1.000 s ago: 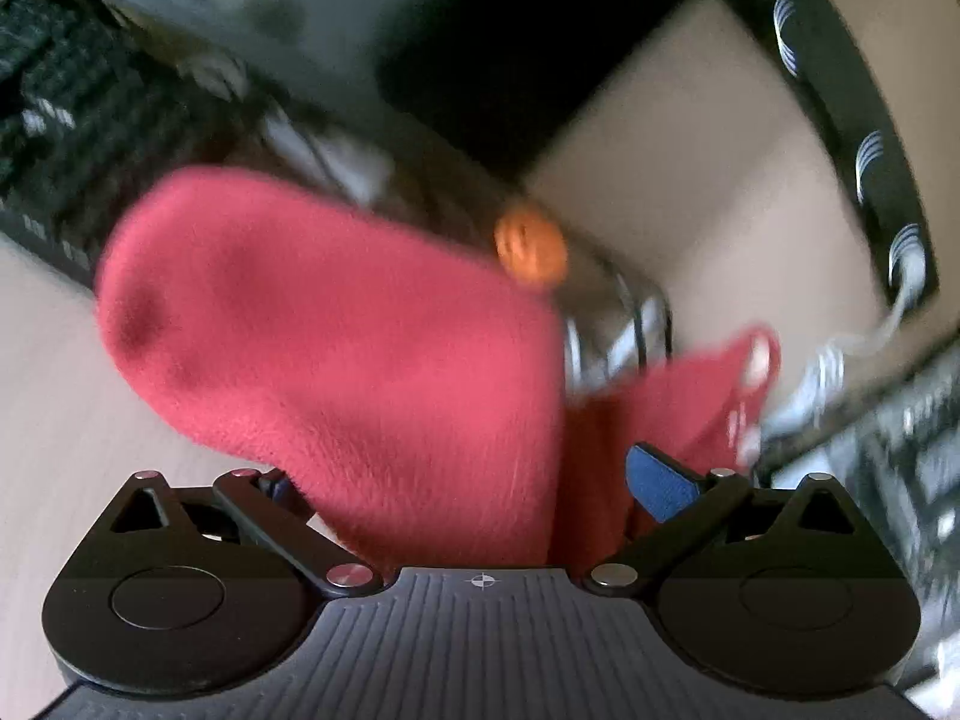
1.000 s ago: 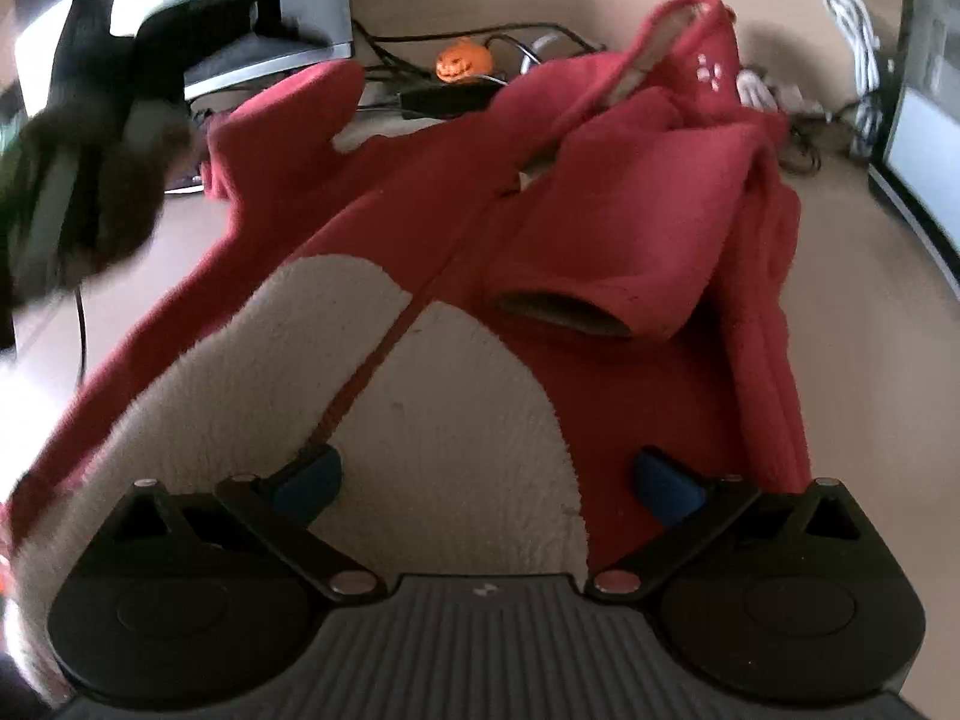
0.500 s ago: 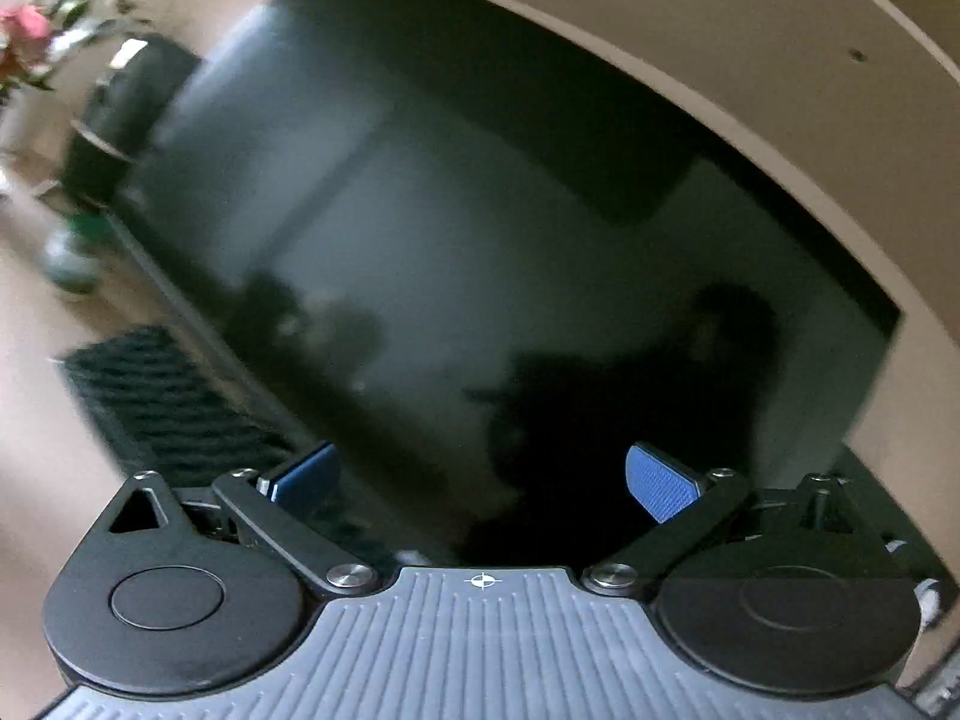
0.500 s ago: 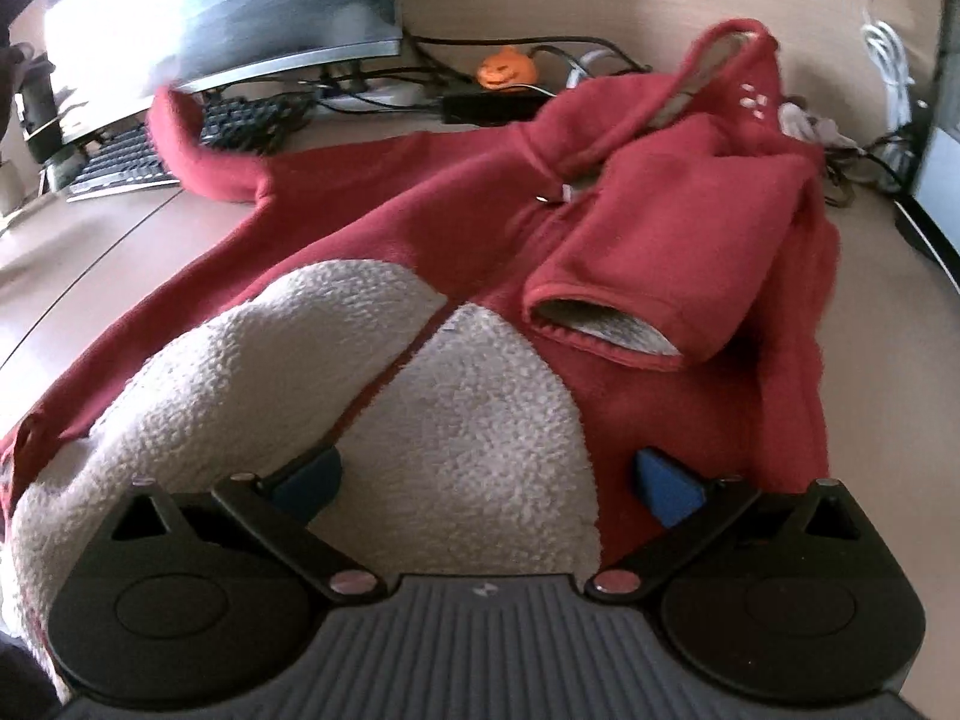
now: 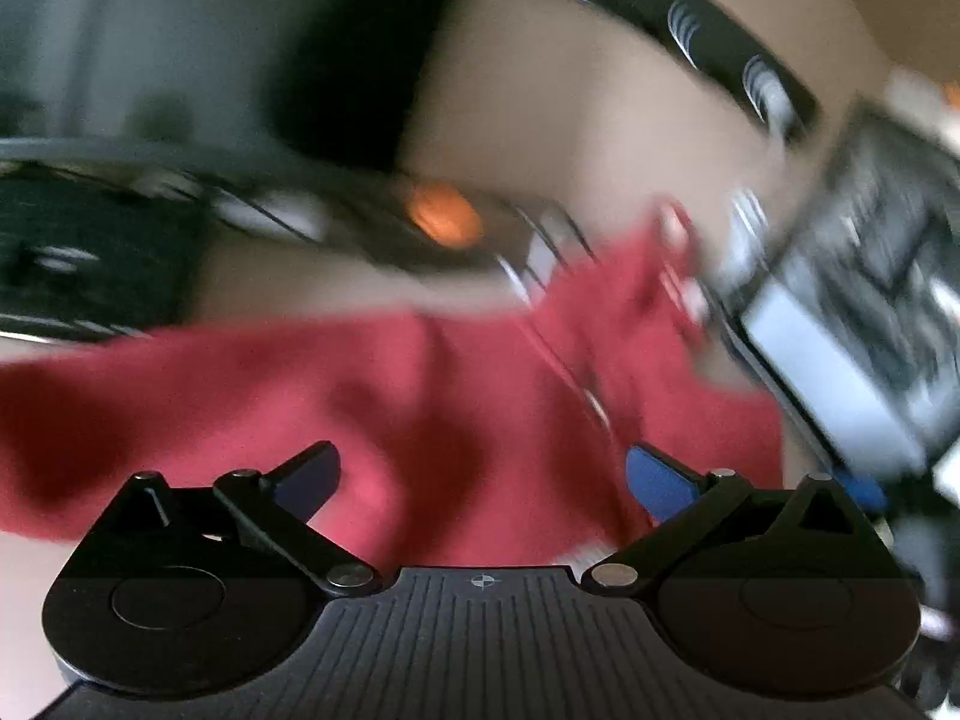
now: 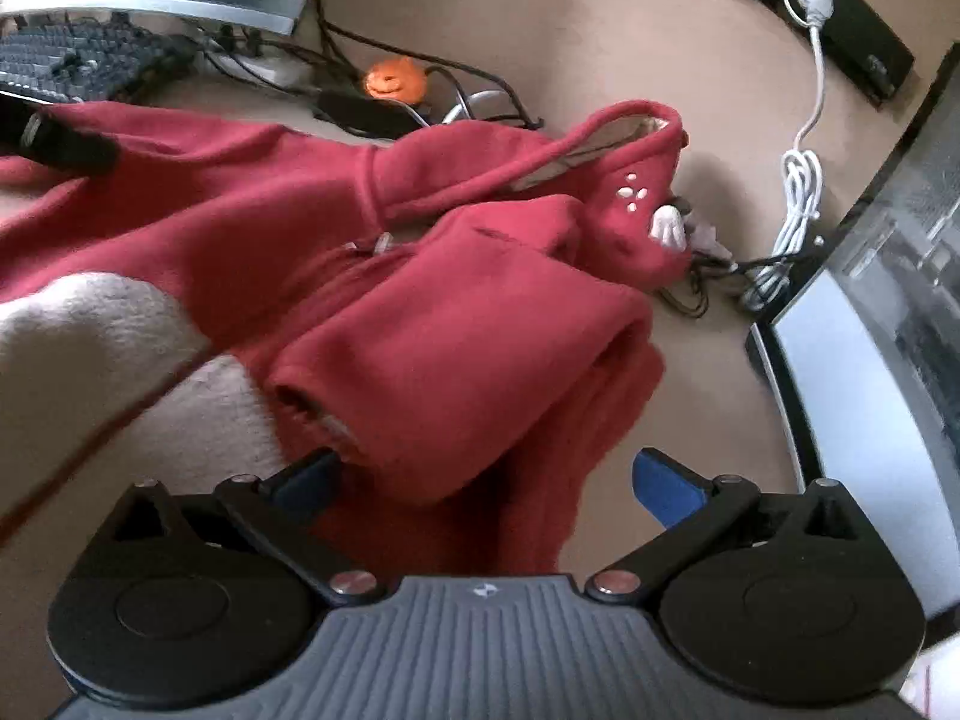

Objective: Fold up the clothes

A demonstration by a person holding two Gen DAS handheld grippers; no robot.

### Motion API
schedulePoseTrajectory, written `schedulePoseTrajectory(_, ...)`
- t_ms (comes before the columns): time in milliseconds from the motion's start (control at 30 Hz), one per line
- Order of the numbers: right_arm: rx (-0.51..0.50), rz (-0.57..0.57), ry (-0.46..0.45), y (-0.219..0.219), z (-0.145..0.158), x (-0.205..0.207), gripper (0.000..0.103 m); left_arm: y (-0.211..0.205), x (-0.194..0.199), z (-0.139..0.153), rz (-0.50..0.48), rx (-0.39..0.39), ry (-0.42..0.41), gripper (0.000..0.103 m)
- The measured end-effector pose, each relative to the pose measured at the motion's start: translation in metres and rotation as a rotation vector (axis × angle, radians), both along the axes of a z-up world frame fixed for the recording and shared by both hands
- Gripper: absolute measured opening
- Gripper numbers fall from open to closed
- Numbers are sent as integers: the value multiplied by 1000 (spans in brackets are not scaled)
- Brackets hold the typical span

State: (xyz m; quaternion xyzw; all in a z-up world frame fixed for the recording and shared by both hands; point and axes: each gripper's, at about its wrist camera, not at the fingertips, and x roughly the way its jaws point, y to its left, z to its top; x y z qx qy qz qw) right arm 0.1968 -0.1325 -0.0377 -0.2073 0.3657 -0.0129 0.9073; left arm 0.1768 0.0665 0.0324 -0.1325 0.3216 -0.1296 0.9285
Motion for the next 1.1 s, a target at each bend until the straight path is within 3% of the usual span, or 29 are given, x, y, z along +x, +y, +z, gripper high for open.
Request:
schedulePoseTrajectory(67, 39, -216, -165, -23, 20, 2, 103, -22, 1, -12, -69, 37, 26, 103)
schedulePoseTrajectory(133, 197, -563, -391, -69, 48, -19, 103, -44, 1, -24, -138, 74, 51, 103)
schedulePoseTrajectory(200, 293, -830, -500, -108, 61, -46, 103, -67, 2, -36, -207, 112, 77, 103)
schedulePoseTrajectory(233, 296, -869, -502, -118, 61, -55, 103, -73, 3, -39, -224, 120, 82, 103)
schedulePoseTrajectory(367, 286, -854, -395, -128, 47, -74, 103, -84, 9, -47, -251, 132, 86, 103)
schedulePoseTrajectory(500, 363, -963, -330, -147, 31, -94, 103, -85, 24, -46, -231, 149, 74, 103)
schedulePoseTrajectory(600, 359, -992, -266, -159, 22, -106, 103, -83, 36, -55, -209, 182, 85, 103)
schedulePoseTrajectory(767, 291, -1041, -283, -176, 25, -131, 103, -86, 28, -68, -219, 266, 41, 103)
schedulePoseTrajectory(833, 232, -989, -359, -165, 39, -142, 103, -90, 28, -68, -217, 294, 39, 103)
schedulePoseTrajectory(1067, 274, -462, -389, -101, 59, -107, 103, -93, 30, -67, -215, 317, 43, 103)
schedulePoseTrajectory(1100, 326, -413, -356, -99, 55, -94, 103, -93, 29, -67, -216, 323, 43, 103)
